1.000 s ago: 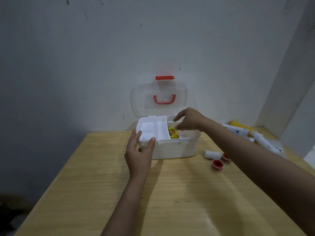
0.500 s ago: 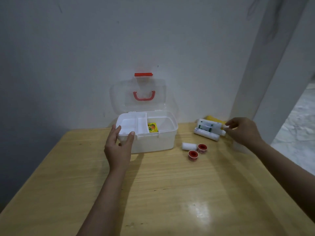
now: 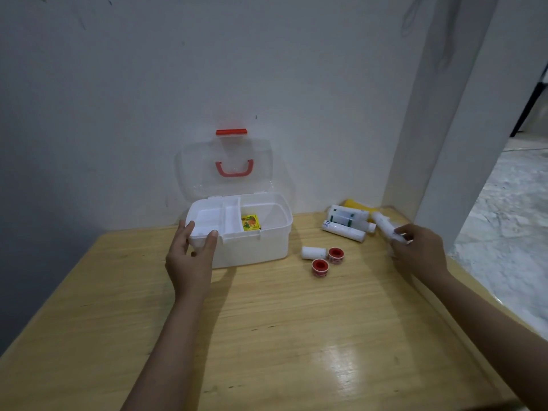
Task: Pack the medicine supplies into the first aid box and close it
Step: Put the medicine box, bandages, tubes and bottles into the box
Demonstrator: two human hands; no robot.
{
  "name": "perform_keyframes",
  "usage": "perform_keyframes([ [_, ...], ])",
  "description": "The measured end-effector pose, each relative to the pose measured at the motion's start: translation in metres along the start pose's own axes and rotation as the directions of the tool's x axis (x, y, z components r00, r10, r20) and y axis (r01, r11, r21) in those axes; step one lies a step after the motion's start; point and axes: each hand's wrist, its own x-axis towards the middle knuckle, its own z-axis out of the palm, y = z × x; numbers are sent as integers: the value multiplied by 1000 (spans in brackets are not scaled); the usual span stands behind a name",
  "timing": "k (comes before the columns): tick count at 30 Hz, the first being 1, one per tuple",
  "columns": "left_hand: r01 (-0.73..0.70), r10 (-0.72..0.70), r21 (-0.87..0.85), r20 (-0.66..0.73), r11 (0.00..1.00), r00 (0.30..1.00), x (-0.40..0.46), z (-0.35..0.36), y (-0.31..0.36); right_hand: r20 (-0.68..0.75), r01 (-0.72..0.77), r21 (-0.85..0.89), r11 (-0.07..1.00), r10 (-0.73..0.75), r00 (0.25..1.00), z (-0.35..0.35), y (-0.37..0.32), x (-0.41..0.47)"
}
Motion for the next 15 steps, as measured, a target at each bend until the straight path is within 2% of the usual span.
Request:
perform_keyframes([
  [3, -1, 1, 0, 3, 1000, 1000, 0, 0, 0, -38, 2, 42, 999, 0, 999, -2, -2, -3],
  [8, 5, -5, 1, 10, 1000, 1000, -1, -1, 2, -127, 159, 177, 971, -138, 982, -15, -44, -12],
  [12, 3, -3, 11, 12, 1000, 1000, -1, -2, 5, -100, 284, 315, 905, -266, 959, -14, -109, -21],
  [15, -5, 5, 11, 14, 1000, 1000, -1, -2, 6, -38, 317, 408, 856, -331, 943, 0, -157, -30],
])
